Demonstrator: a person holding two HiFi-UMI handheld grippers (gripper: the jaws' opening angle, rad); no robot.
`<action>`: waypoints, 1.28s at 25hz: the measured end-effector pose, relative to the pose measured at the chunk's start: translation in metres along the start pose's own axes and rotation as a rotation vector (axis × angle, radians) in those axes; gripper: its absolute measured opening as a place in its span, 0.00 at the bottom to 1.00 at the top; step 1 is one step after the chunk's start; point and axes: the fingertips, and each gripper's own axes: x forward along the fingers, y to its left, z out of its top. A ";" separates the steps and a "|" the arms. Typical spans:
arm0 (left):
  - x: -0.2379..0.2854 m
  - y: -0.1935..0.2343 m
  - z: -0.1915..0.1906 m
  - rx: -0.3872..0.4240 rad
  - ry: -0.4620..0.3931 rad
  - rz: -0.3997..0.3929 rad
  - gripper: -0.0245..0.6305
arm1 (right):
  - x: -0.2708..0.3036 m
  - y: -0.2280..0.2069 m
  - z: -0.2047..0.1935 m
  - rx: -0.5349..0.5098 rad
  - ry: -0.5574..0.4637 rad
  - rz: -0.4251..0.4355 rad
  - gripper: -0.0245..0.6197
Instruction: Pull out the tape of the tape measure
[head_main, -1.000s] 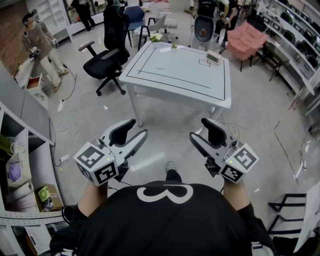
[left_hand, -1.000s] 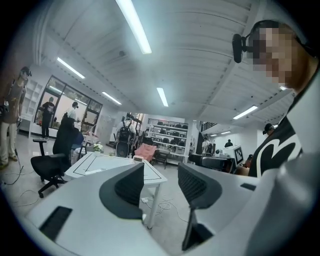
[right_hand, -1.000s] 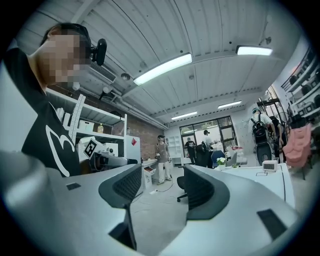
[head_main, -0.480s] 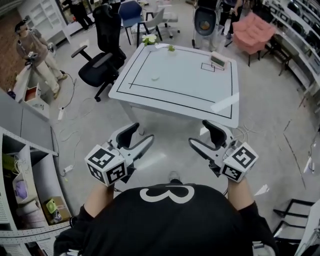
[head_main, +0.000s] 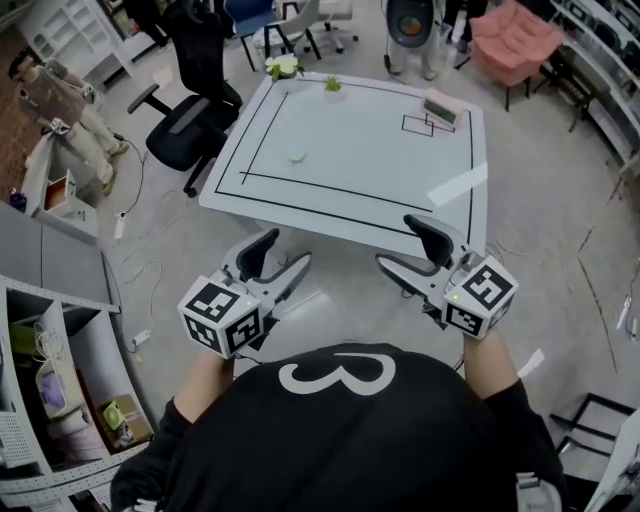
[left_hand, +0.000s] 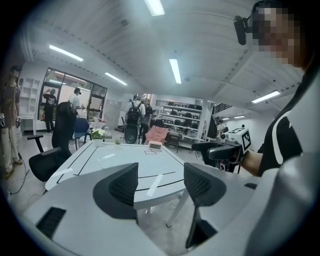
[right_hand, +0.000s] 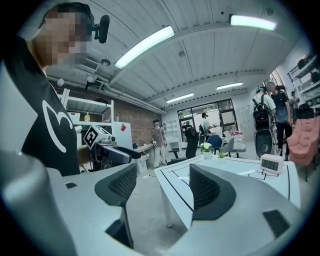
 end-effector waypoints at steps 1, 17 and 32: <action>0.003 0.002 0.002 0.003 -0.002 0.007 0.46 | 0.003 -0.004 0.000 -0.006 0.005 0.005 0.53; 0.033 0.082 -0.011 -0.062 0.011 0.070 0.45 | 0.091 -0.066 -0.025 -0.059 0.145 0.048 0.54; 0.102 0.204 -0.002 -0.118 0.054 0.050 0.44 | 0.232 -0.151 -0.033 -0.111 0.277 0.163 0.56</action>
